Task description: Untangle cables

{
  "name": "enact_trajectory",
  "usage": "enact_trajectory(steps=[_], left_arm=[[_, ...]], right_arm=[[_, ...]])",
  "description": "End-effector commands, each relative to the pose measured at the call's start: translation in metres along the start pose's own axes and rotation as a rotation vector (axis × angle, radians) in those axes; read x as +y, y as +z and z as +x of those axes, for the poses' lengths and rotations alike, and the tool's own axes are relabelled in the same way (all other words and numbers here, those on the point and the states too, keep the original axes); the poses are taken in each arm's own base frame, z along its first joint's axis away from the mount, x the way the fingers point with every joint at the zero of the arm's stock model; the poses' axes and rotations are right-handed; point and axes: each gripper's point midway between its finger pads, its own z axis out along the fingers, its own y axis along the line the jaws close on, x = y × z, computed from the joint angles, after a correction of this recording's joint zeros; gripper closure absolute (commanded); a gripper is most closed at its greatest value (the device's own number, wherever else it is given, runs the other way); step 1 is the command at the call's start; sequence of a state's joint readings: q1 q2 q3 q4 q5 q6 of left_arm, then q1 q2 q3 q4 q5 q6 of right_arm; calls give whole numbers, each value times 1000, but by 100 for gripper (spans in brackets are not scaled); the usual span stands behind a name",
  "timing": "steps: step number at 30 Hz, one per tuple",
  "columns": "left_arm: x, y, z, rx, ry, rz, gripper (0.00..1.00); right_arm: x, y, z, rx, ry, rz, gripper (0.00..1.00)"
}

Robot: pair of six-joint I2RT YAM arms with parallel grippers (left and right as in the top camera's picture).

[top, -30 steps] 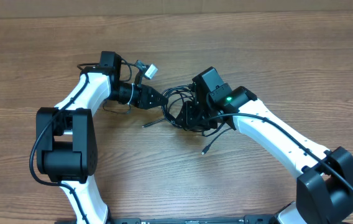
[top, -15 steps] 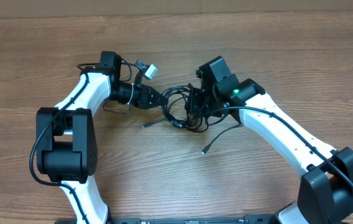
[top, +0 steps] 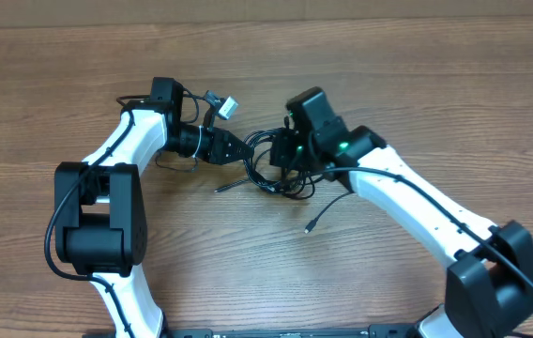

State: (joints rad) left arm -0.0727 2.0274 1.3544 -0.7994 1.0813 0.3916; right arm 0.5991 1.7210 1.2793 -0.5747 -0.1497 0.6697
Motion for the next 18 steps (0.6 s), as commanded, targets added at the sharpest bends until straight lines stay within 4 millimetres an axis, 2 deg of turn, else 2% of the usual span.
enact_trajectory(steps=[1,6,9,13,14,15,18], left_arm=[[-7,1,-6,-13,-3,37,96],[-7,1,-6,-13,-3,37,96],[-7,1,-6,-13,-3,37,96],[-7,1,-7,-14,0,35,95],[-6,1,-7,-14,1,34,93],[-5,1,-6,-13,2,28,81],[-1,1,-6,-6,-4,5,70]], right_arm=[[-17,21,-3,-61,25,97,96],[-22,33,-14,-121,17,133,96],[-24,31,-18,-141,18,145,96],[-16,22,-18,-134,6,112,96],[-14,19,-19,-139,5,107,96],[-10,10,-23,-152,7,90,96],[-4,6,-21,-139,8,59,96]])
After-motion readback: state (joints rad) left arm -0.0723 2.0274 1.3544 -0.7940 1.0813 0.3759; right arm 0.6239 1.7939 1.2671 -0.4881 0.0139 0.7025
